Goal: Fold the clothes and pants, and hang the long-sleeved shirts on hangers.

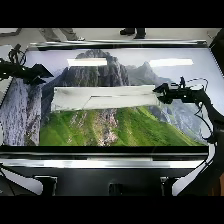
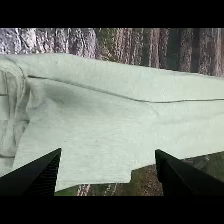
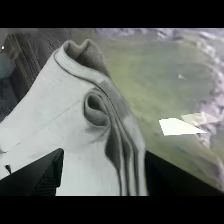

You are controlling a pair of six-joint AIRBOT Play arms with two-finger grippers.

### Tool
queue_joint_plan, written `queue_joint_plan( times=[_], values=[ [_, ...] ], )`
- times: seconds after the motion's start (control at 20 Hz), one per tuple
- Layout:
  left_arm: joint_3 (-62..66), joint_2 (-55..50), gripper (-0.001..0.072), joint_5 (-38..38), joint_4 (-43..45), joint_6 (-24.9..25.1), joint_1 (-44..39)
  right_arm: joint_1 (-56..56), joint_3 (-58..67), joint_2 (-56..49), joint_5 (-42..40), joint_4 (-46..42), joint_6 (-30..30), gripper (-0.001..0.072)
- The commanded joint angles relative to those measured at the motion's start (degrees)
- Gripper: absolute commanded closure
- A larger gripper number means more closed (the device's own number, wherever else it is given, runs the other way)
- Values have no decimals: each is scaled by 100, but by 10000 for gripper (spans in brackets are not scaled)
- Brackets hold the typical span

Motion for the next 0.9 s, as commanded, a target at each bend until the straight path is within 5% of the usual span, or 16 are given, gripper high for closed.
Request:
queue_joint_plan(
  times=[0.0,0.2,0.25,0.35,0.45,0.55,0.6,0.85],
  values=[
    [7,31,25,-90,7,-57,-111,302,-7,-68,-214,-90,24,173],
    [7,31,26,-90,4,-59,-229,682,-7,-68,-621,-487,461,303],
    [7,31,26,-90,4,-59,-251,730,-7,-68,-673,-479,461,370],
    [7,31,35,-90,7,-57,-297,763,-7,-57,-778,-474,455,636],
    [7,31,76,-90,7,-59,-356,761,-7,7,-748,-479,433,682],
    [4,9,412,-70,4,-63,-446,761,-7,205,-636,-522,415,682],
    [4,-24,681,-42,4,-181,-527,761,-7,361,-542,-540,415,682],
    [2,-437,689,367,0,-1117,-1373,761,-7,1480,-96,-970,750,683]
  ],
)
